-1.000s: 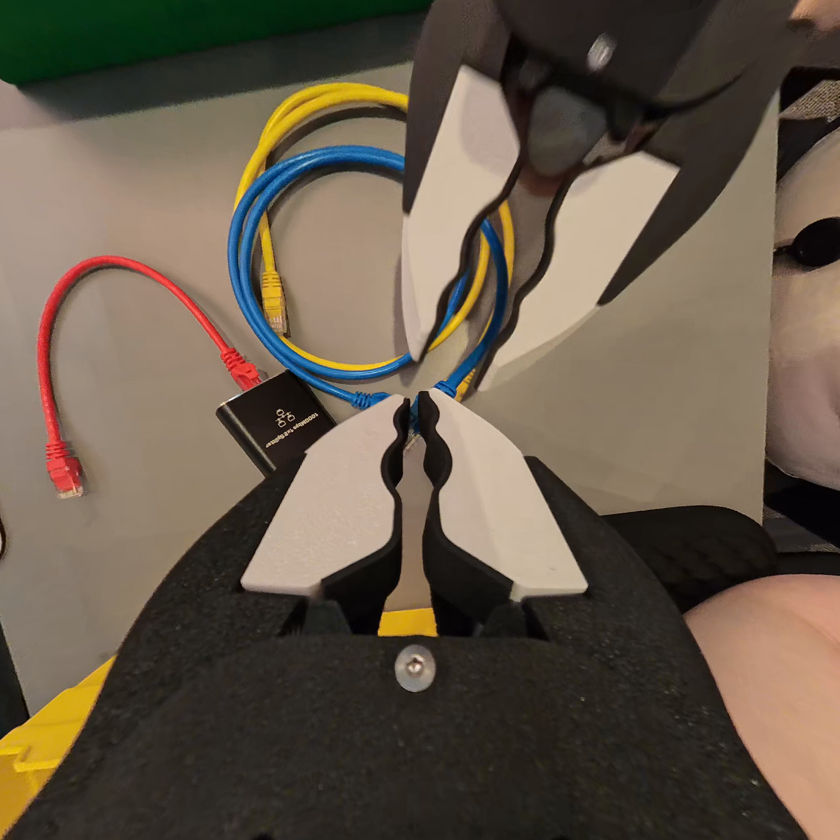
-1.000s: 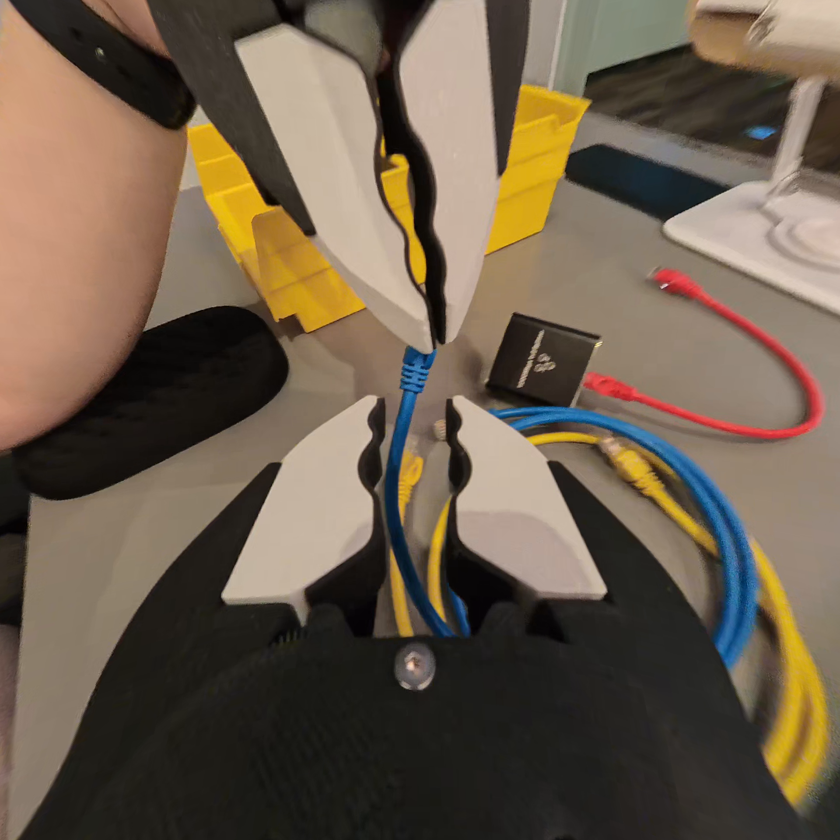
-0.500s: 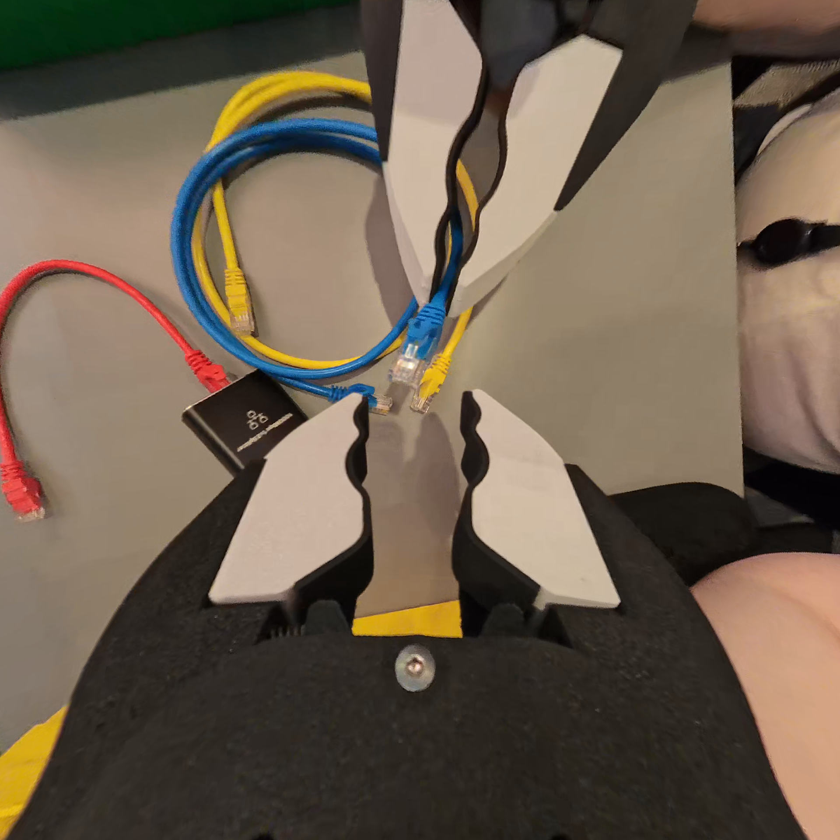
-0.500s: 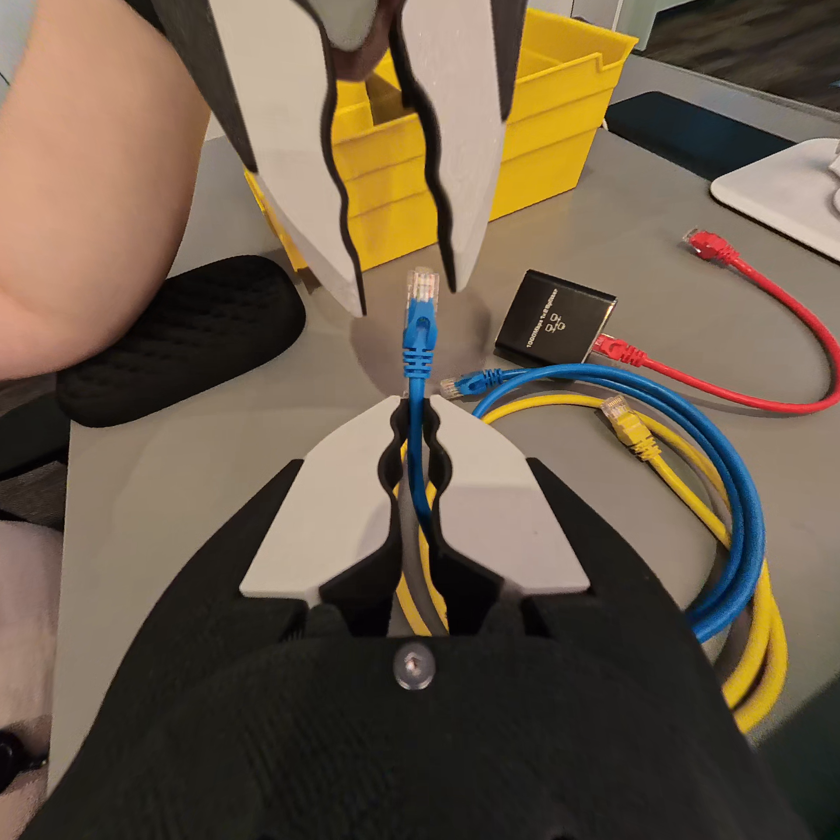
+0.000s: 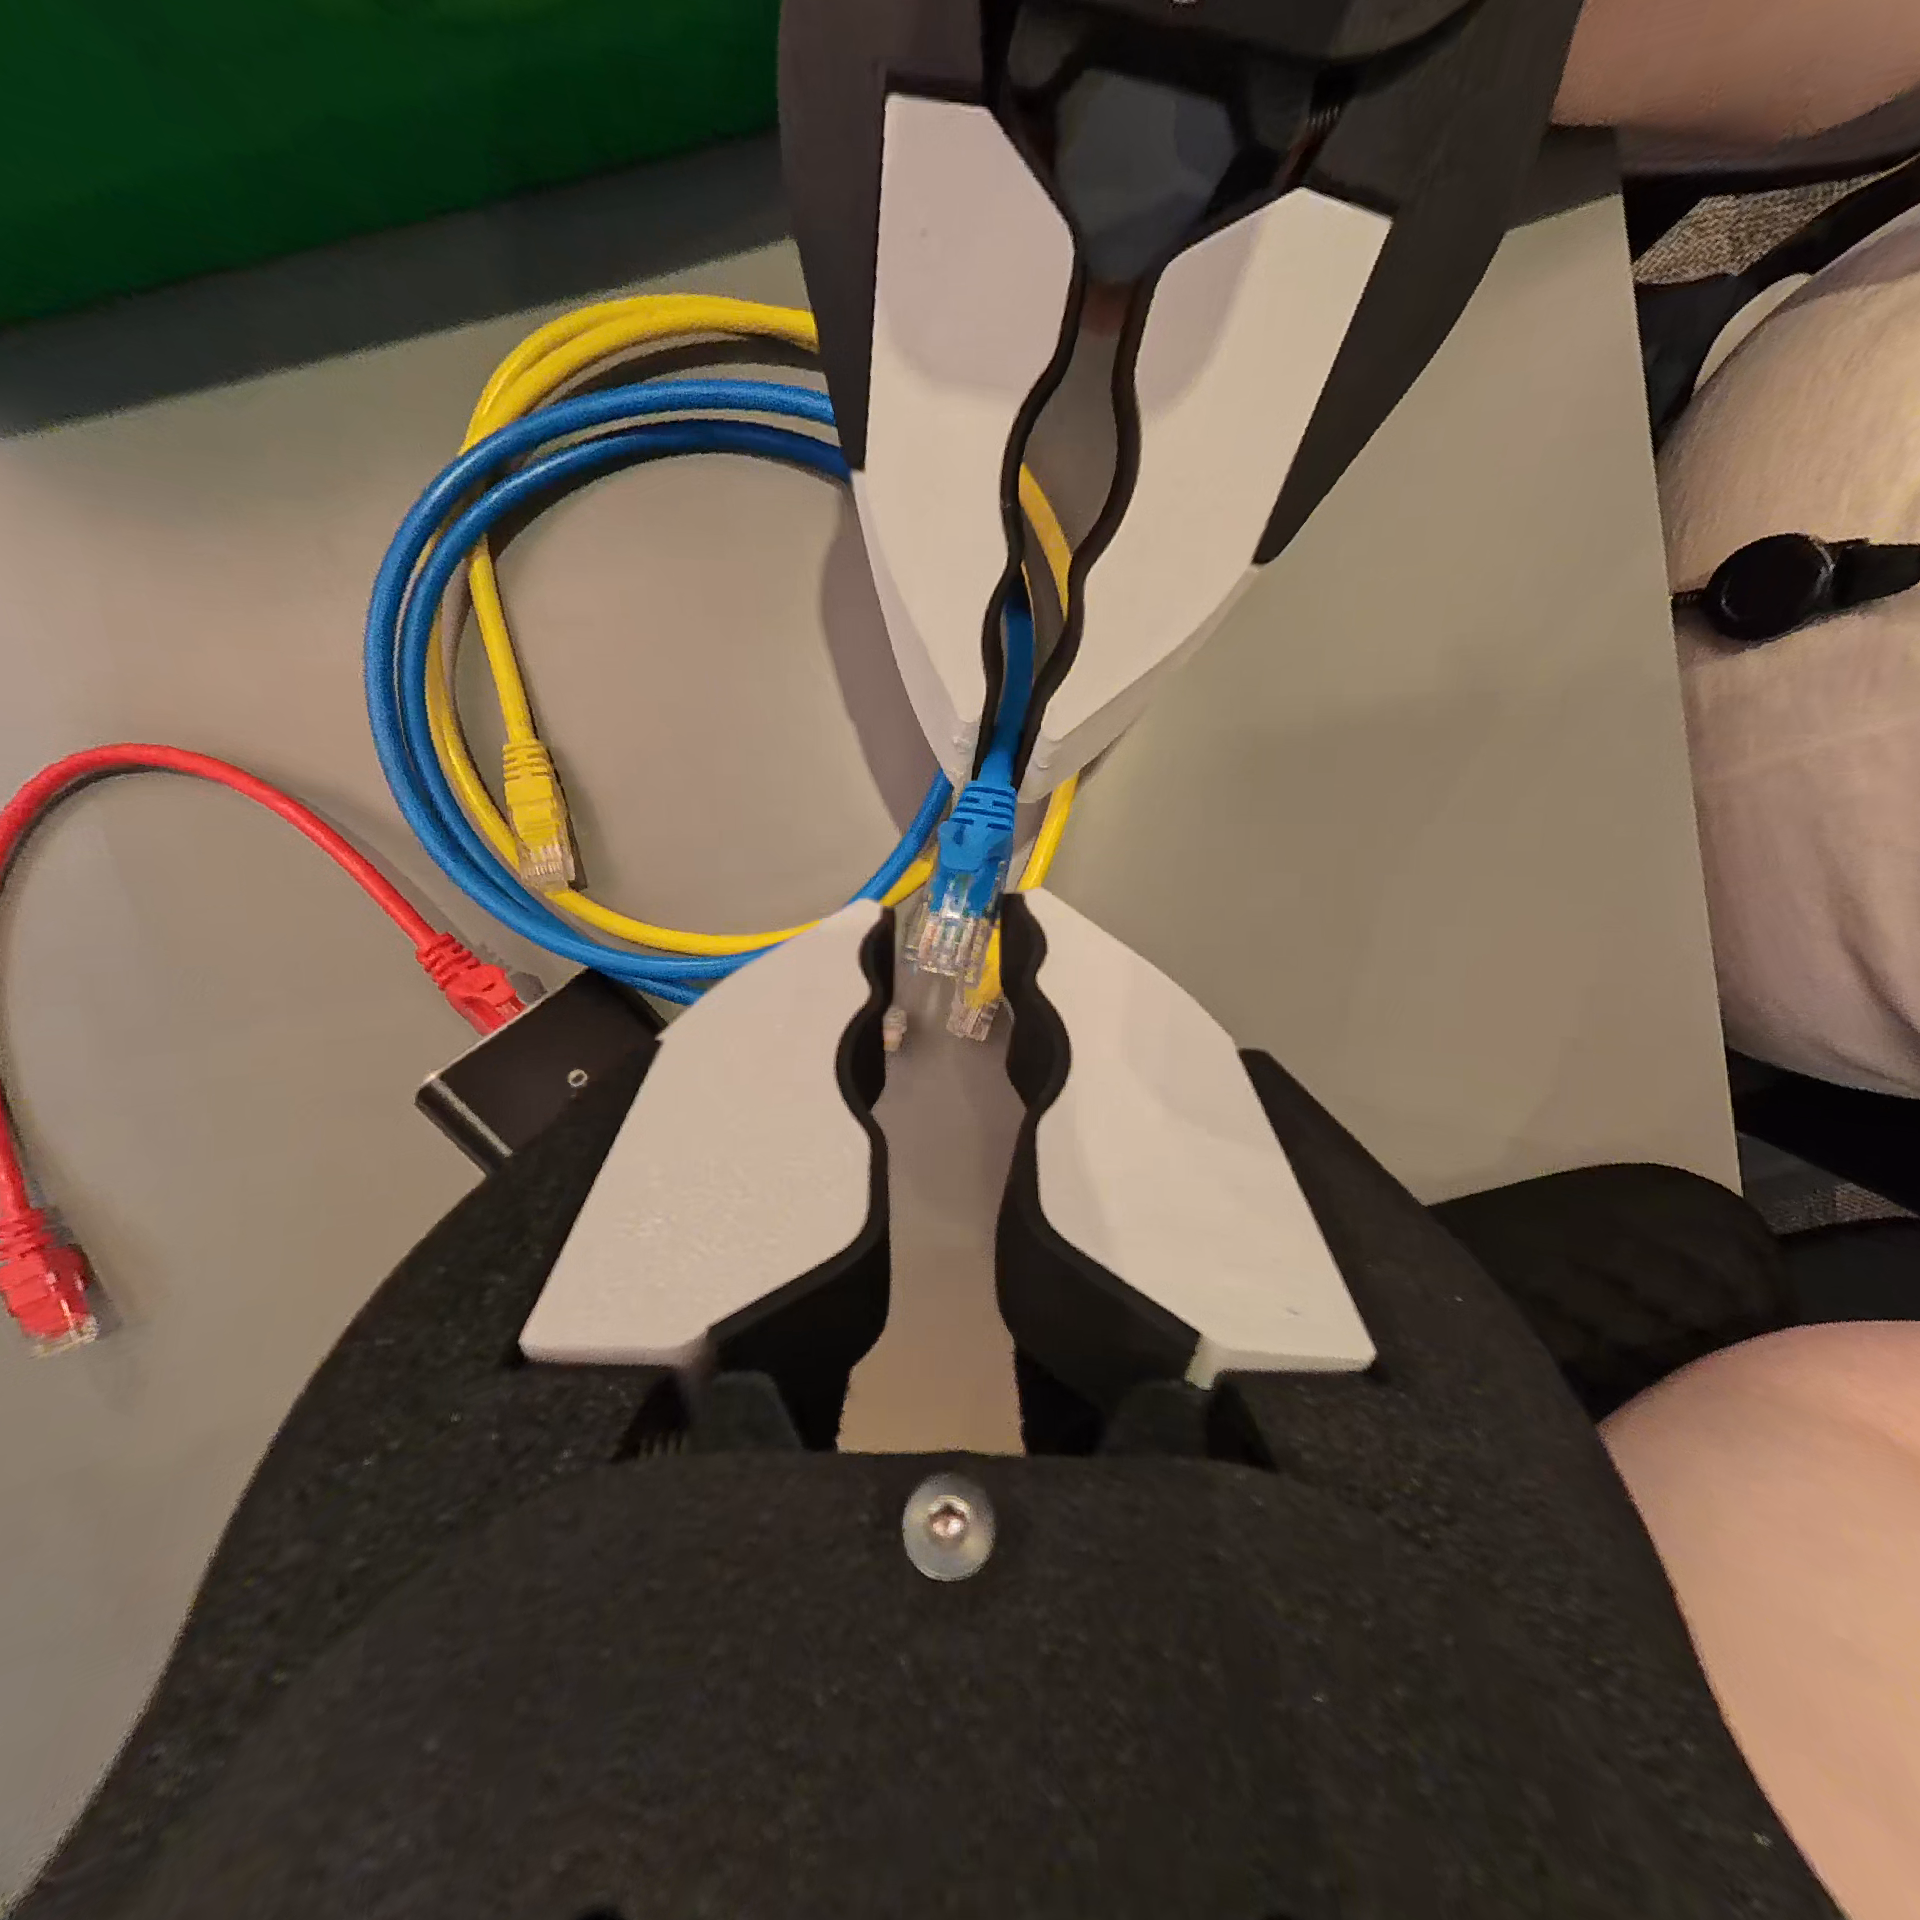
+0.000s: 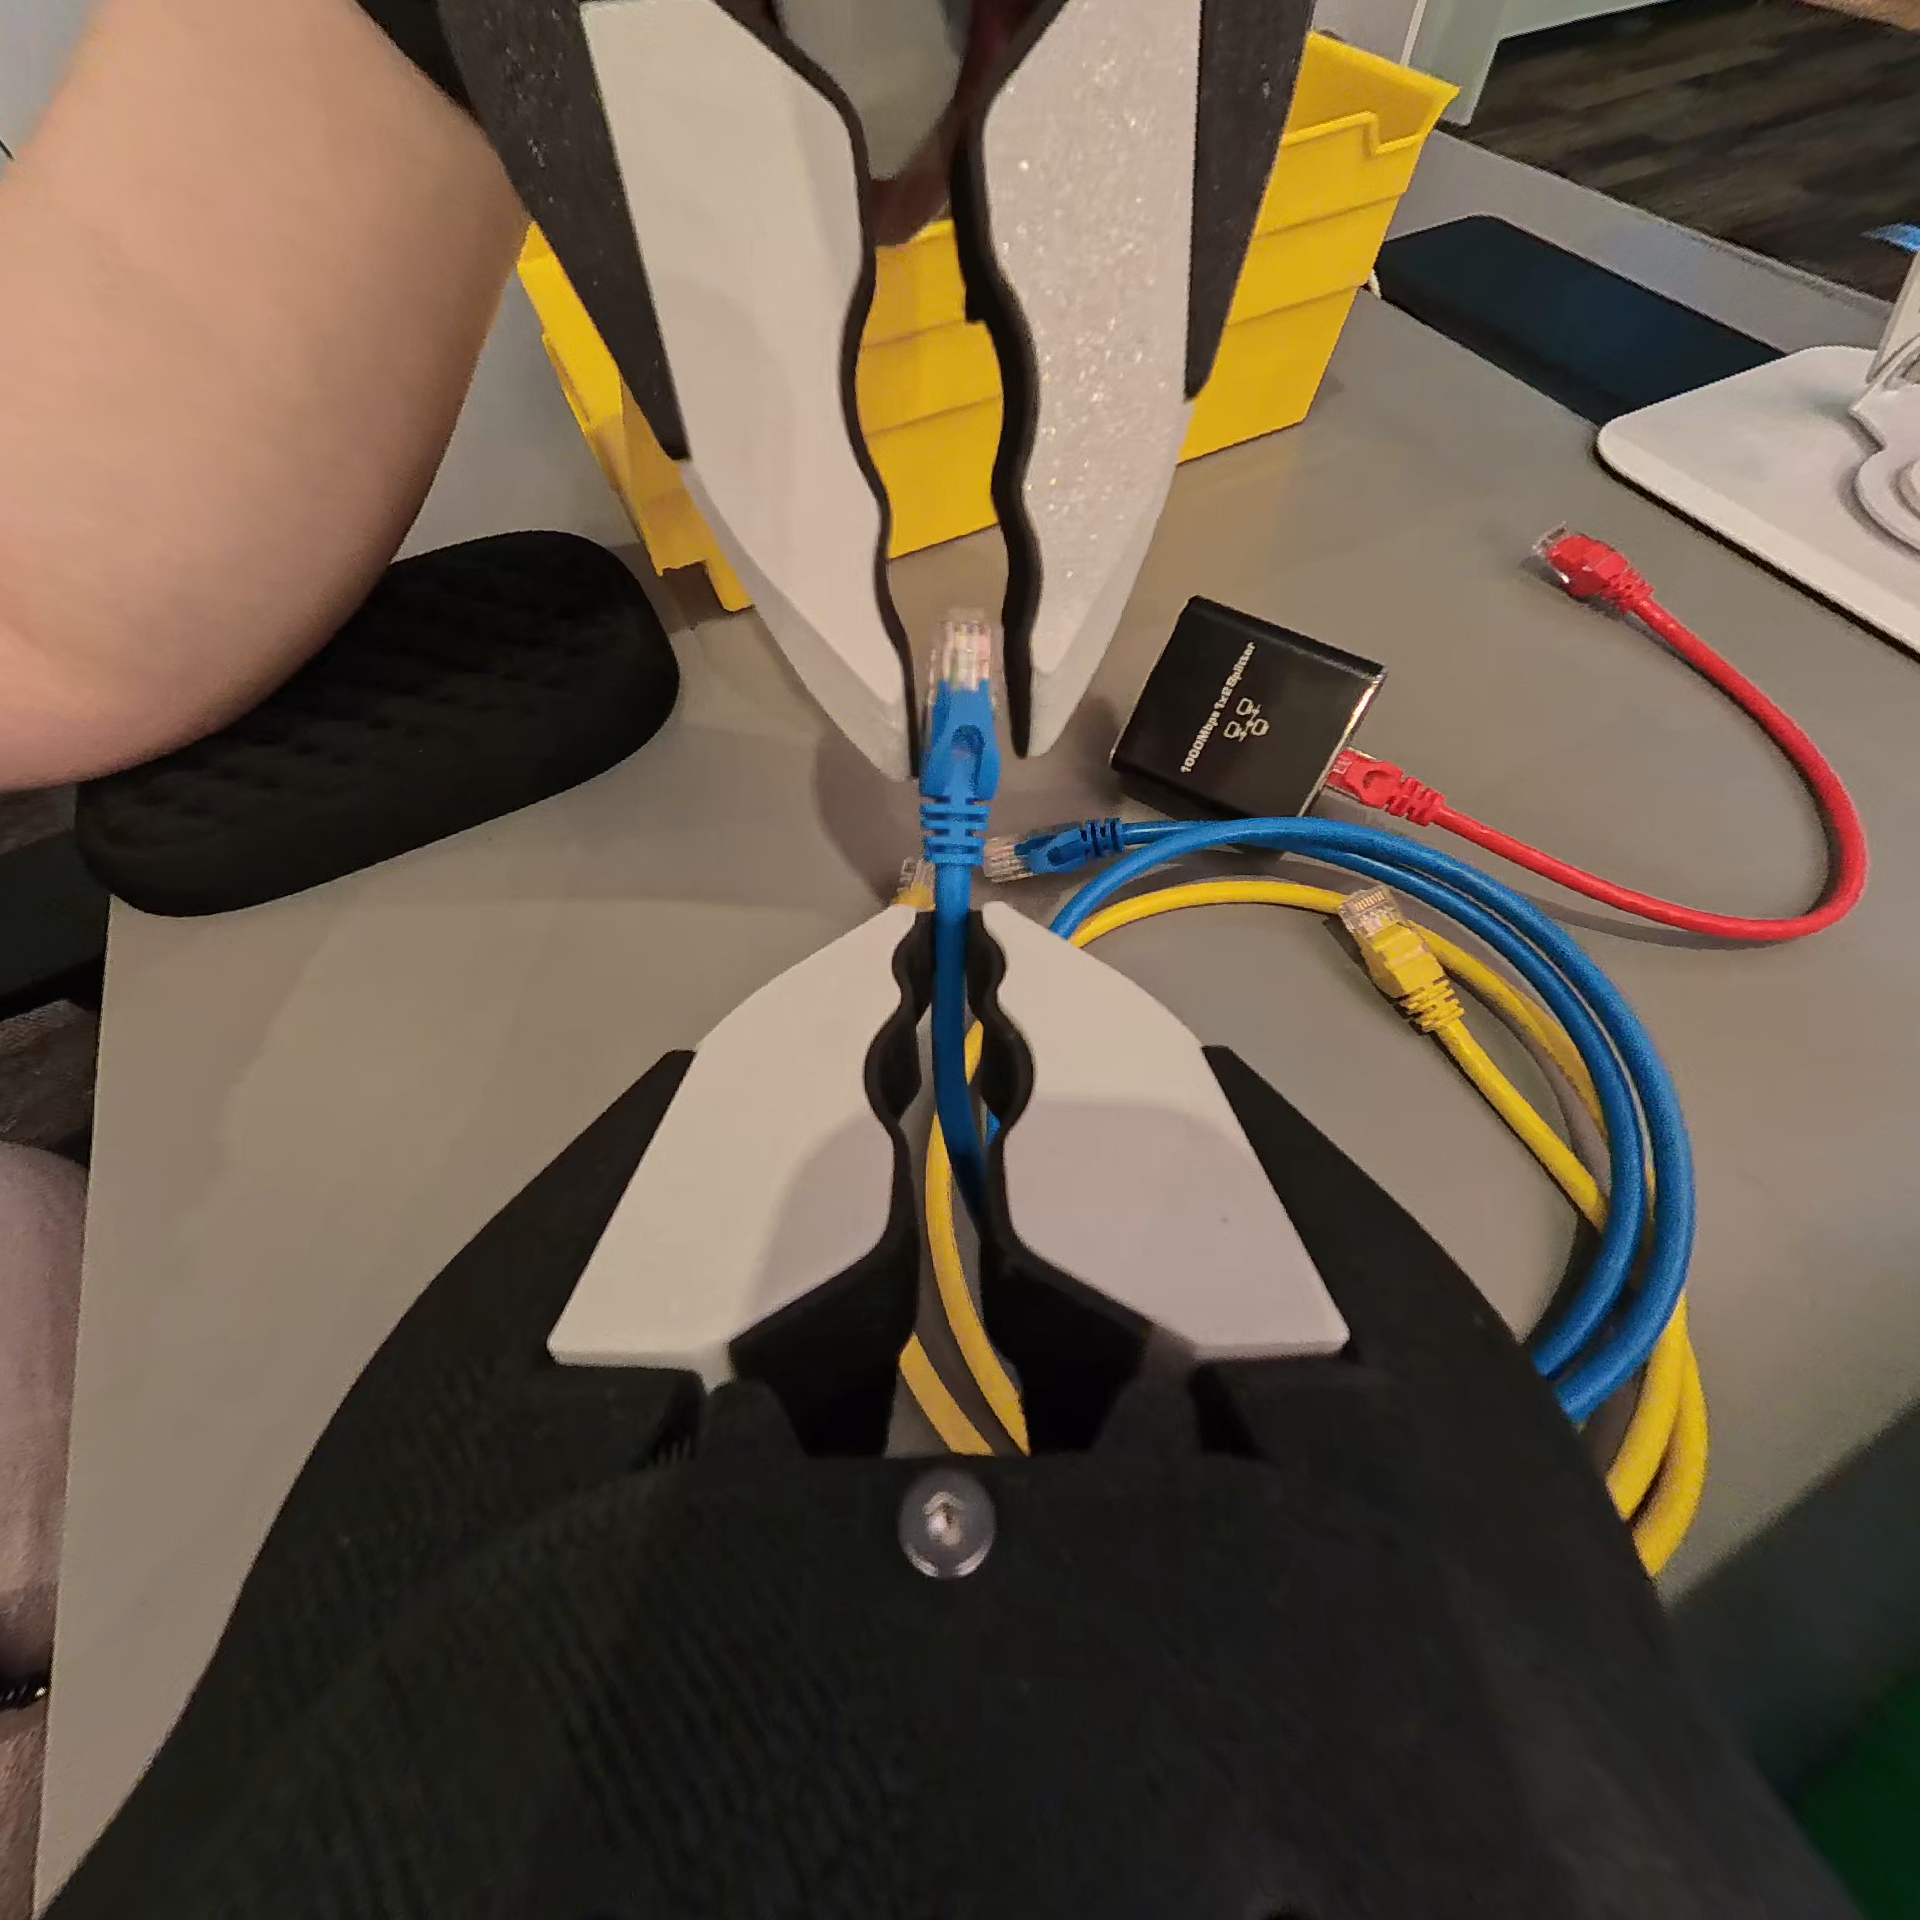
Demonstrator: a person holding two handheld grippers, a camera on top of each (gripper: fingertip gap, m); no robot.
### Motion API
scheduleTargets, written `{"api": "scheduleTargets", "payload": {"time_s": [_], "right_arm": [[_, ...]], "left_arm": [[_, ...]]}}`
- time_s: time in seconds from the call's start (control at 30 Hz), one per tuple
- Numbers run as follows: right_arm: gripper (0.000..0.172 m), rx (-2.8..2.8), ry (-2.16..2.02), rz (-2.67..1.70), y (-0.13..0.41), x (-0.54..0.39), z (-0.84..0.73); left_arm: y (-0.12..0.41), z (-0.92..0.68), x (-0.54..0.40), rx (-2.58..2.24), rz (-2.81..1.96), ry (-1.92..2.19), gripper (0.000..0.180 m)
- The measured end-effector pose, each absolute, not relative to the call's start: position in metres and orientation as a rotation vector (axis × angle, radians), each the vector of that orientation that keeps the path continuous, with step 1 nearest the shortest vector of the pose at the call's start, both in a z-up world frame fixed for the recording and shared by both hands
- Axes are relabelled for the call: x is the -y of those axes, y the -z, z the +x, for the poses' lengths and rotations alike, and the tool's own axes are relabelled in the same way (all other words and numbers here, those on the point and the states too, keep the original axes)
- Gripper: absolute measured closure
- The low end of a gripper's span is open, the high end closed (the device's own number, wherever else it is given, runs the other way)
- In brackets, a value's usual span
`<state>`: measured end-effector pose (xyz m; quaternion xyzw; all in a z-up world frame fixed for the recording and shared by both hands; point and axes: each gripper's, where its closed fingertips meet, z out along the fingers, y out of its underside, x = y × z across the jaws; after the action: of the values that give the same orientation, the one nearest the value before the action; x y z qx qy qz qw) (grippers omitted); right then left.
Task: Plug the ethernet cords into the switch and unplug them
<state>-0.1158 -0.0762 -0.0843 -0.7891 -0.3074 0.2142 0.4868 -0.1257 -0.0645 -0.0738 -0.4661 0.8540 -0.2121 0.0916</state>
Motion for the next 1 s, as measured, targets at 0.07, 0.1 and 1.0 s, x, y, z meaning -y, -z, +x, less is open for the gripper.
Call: {"api": "scheduleTargets", "payload": {"time_s": [0.07, 0.1, 1.0], "right_arm": [[0.165, 0.762, -0.51, -1.928, 0.086, 0.077, -0.115], [0.165, 0.762, -0.503, -1.936, 0.088, 0.076, -0.114], [0.156, 0.306, -0.938, -1.098, -0.038, 0.08, -0.135]], "left_arm": [[0.076, -0.126, 0.067, -2.557, -1.373, 0.634, 0.166], [0.077, -0.126, 0.067, -2.565, -1.357, 0.619, 0.166], [-0.028, -0.136, 0.083, -2.233, -1.133, 1.18, 0.168]]}}
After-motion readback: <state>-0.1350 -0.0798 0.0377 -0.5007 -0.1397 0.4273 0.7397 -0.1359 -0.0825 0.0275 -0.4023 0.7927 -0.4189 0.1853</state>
